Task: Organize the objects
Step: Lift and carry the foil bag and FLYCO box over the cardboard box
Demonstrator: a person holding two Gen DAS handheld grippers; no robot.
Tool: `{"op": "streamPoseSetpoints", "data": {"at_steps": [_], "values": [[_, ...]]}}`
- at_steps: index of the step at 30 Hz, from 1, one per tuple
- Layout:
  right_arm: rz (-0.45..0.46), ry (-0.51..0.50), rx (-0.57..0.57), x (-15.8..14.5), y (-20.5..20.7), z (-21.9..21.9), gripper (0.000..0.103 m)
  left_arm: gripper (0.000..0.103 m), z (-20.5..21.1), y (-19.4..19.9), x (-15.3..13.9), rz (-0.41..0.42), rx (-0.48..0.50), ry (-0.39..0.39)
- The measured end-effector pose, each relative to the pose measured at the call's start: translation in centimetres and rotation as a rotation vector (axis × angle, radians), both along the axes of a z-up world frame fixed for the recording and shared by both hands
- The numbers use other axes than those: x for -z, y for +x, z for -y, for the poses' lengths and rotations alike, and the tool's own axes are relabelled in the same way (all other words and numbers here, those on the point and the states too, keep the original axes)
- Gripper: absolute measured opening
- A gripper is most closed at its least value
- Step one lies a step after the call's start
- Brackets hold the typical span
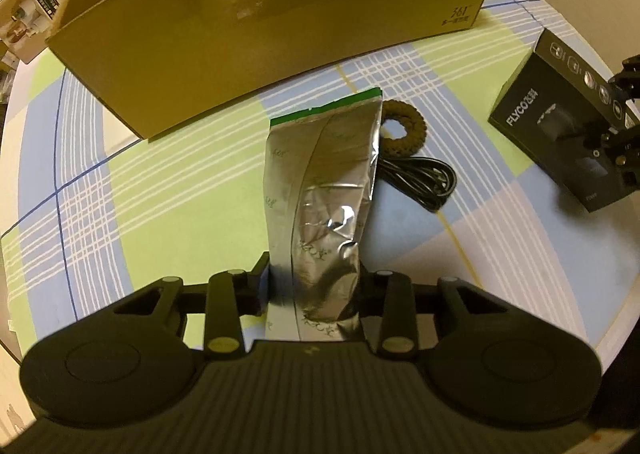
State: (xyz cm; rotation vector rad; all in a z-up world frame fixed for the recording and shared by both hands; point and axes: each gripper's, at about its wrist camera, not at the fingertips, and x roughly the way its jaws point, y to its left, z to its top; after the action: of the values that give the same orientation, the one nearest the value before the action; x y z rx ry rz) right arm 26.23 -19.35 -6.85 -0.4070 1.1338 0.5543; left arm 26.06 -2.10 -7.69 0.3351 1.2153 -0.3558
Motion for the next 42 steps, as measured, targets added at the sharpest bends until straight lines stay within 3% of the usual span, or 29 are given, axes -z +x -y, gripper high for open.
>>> {"op": "streamPoseSetpoints", "data": {"at_steps": [22,42], "values": [[0.06,0.063,-0.026,-5.2,-3.7,-0.9,0.041,0.032,-0.8,-3.5,-5.7,0.045,-0.05,-0.067],[0.097,0.085,-0.037,-8.3,-4.9,-0.8,0.041,0.032,-0.2,-4.3,-9.8,0.097,-0.039,-0.069]]}}
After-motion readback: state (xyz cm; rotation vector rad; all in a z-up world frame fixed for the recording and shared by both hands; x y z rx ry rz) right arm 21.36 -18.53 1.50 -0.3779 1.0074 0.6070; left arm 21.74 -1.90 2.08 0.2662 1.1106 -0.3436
